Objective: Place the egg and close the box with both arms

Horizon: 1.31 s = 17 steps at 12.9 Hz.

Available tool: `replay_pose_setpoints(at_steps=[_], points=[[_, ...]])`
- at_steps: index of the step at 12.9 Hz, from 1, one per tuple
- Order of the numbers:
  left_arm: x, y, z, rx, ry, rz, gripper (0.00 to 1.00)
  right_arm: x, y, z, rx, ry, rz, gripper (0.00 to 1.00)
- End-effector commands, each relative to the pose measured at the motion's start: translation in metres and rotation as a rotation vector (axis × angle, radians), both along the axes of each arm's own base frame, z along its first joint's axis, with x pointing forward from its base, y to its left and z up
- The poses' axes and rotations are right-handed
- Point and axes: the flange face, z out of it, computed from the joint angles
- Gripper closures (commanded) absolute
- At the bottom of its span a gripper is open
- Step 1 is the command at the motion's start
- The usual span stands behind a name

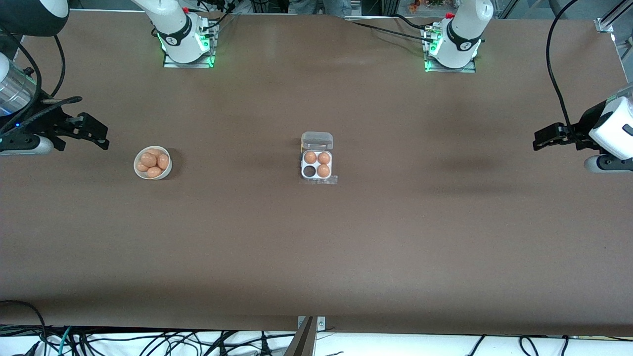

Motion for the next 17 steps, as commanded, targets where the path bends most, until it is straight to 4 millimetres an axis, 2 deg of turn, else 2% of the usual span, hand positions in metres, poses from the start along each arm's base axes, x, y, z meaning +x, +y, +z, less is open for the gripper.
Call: replay_pose_setpoints(at_steps=[1,8,17], points=[[0.005,-0.002,0.000,-0.026,0.004,-0.017,0.00,-0.001,0.001,0.007,-0.012,-0.004,0.007,0.00],[0.009,-0.004,-0.009,-0.045,0.018,-0.015,0.00,-0.001,0.001,0.006,-0.010,-0.003,0.009,0.00],[0.010,-0.004,-0.011,-0.053,0.019,-0.013,0.00,-0.001,0.001,0.006,-0.009,-0.001,0.010,0.00]])
